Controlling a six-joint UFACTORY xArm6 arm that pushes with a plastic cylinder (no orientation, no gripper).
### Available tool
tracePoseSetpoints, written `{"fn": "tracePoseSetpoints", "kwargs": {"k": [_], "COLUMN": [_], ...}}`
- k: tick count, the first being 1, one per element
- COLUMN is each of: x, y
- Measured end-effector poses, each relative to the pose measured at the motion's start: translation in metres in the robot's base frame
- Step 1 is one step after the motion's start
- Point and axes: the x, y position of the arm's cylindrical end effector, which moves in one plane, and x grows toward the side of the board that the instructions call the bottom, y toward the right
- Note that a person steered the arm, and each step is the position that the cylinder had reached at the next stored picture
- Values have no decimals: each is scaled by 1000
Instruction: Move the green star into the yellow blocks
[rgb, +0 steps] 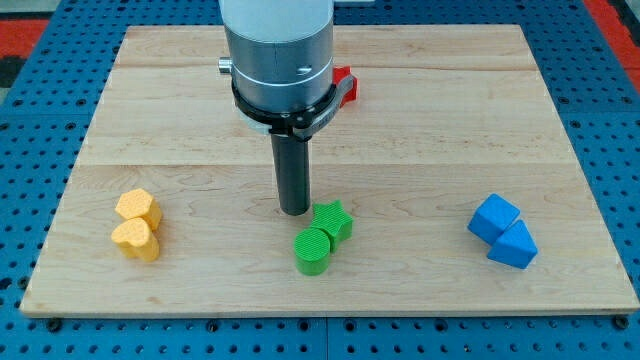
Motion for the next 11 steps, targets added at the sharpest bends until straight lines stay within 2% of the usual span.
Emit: {"fn": "tracePoseSetpoints", "kwargs": {"k": [3,4,7,11], "x": [-20,-23,-57,-60], "y": [1,10,89,102]}}
